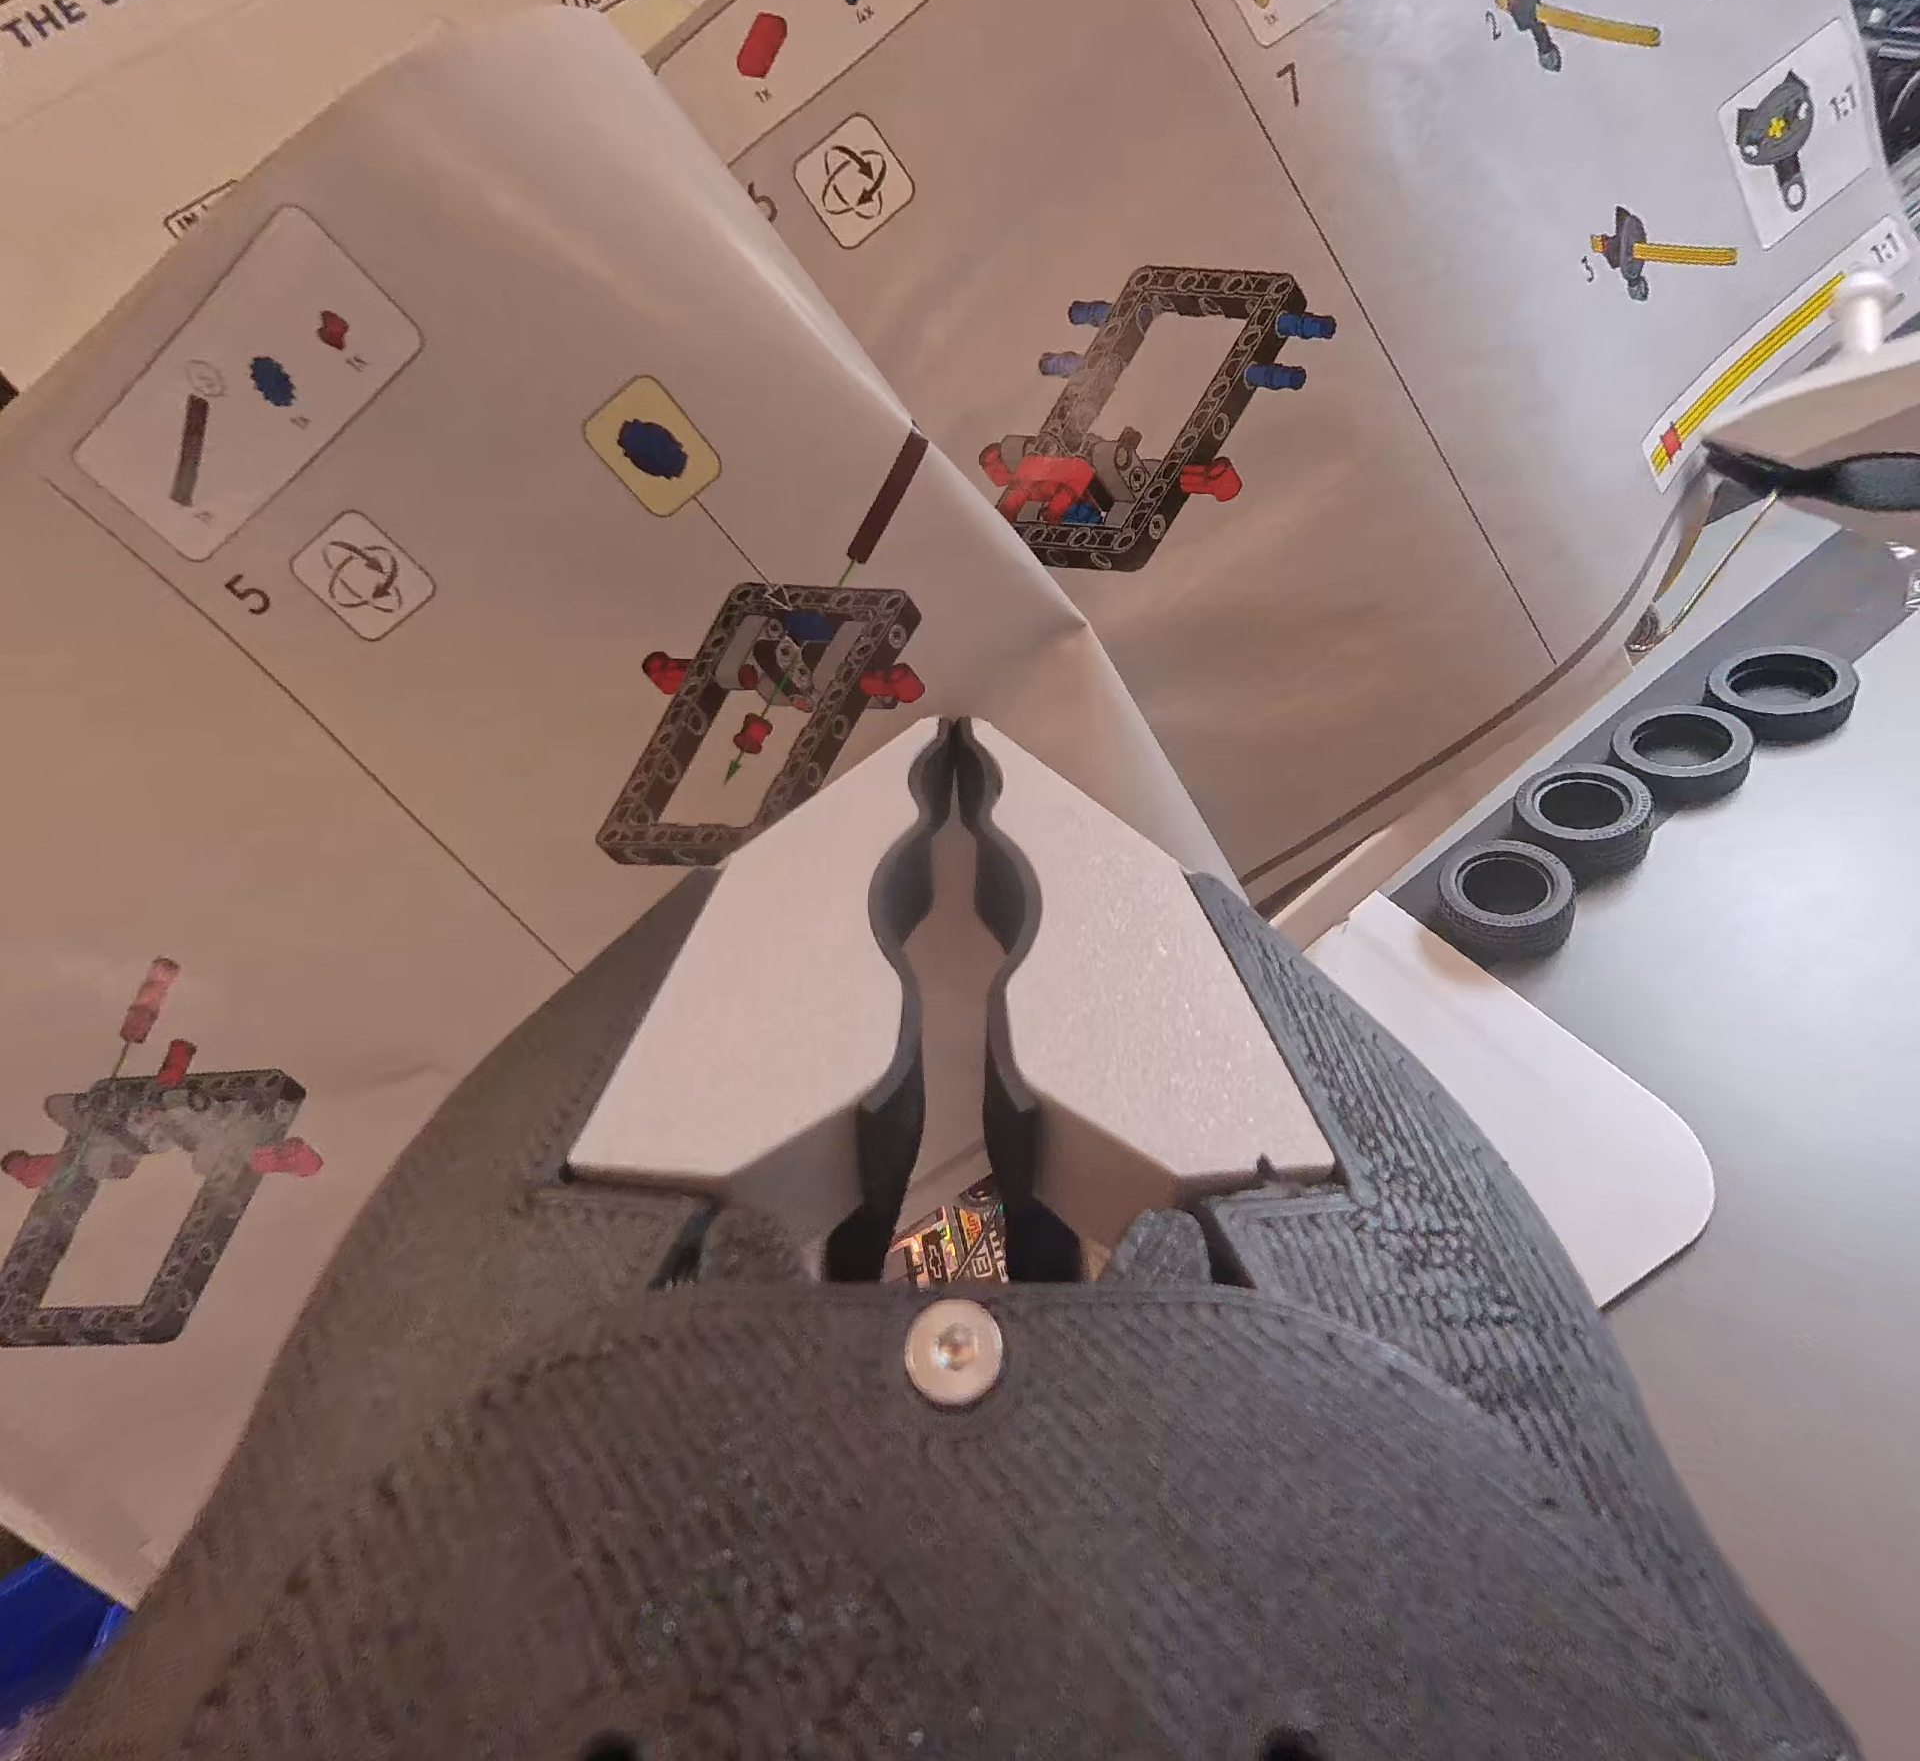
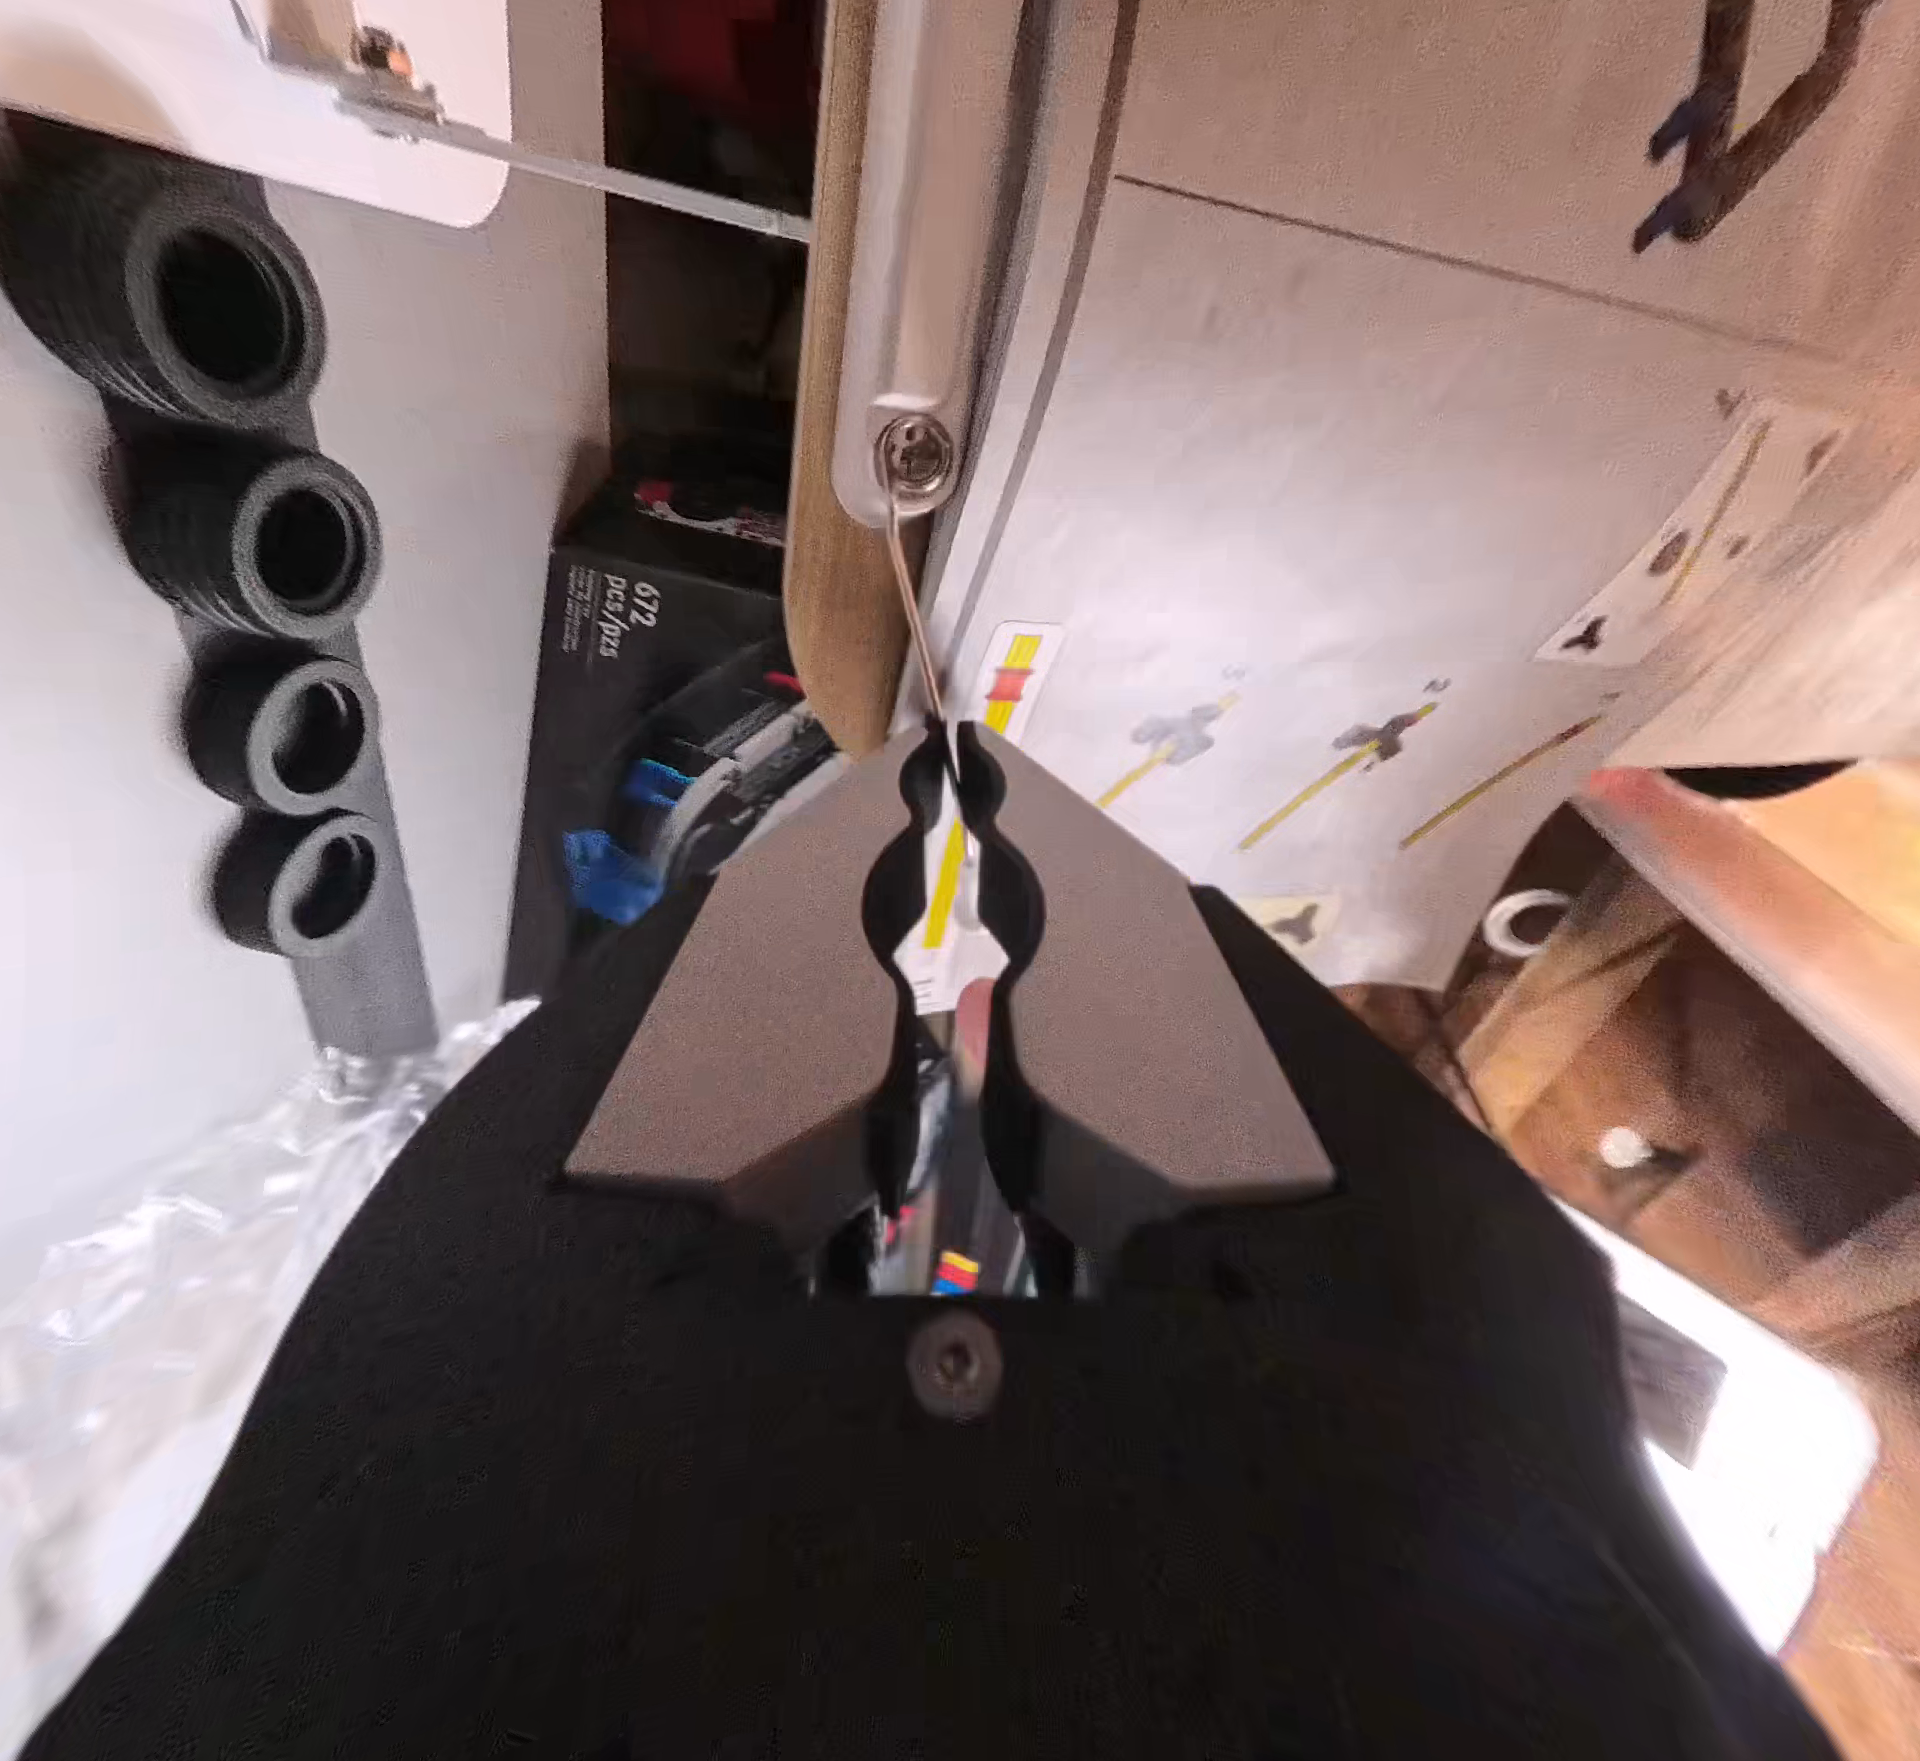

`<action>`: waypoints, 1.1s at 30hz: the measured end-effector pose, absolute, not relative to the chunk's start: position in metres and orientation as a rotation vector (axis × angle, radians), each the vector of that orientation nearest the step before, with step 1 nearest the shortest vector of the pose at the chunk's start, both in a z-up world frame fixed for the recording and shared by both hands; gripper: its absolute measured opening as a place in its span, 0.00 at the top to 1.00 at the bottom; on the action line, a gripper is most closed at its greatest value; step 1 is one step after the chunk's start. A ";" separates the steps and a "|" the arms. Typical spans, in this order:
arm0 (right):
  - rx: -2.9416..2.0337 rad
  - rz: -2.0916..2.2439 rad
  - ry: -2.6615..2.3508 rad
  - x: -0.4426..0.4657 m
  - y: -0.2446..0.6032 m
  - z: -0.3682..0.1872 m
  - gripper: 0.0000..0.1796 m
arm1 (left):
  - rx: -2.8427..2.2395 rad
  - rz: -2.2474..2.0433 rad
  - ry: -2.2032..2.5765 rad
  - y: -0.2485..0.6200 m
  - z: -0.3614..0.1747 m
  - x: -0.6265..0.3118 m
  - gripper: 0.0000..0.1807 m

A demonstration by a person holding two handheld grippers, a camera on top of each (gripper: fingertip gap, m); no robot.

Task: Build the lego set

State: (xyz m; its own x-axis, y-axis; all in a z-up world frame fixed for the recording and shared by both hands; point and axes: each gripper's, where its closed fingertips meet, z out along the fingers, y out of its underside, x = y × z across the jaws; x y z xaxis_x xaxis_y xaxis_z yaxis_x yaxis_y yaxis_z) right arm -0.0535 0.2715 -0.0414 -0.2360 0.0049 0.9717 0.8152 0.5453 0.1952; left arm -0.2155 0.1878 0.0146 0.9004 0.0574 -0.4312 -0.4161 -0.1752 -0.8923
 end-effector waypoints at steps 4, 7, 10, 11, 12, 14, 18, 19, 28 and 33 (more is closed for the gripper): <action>-0.402 -1.146 -1.767 -0.062 0.266 -0.027 1.00 | -1.700 0.420 0.277 0.188 0.015 -0.216 1.00; -0.245 -1.237 -1.835 -0.065 0.265 -0.026 1.00 | -1.698 0.414 0.275 0.188 0.015 -0.217 1.00; -0.316 -1.187 -1.847 -0.062 0.267 -0.028 1.00 | -1.697 0.390 0.267 0.189 0.015 -0.217 1.00; -0.442 -1.138 -1.875 -0.056 0.266 -0.031 0.94 | -1.697 0.379 0.266 0.189 0.015 -0.217 1.00; -0.628 -1.076 -1.891 -0.047 0.263 -0.034 0.88 | -1.696 0.367 0.271 0.189 0.016 -0.217 1.00; -0.840 -0.847 -1.885 -0.050 0.236 -0.032 0.76 | -1.692 0.344 0.285 0.188 0.016 -0.217 1.00; -0.882 -0.177 -1.853 -0.121 0.156 -0.021 0.84 | -1.708 0.309 0.288 0.188 0.017 -0.218 1.00; -0.902 -0.084 -1.844 -0.139 0.149 -0.020 0.85 | -1.713 0.303 0.286 0.187 0.018 -0.218 1.00; -0.960 -0.093 -1.756 -0.212 0.169 -0.014 0.97 | -1.663 0.044 -0.106 0.099 0.020 -0.264 0.95; -1.035 -0.056 -1.729 -0.221 0.170 -0.011 1.00 | -1.678 -0.609 -0.530 0.081 -0.083 -0.251 0.79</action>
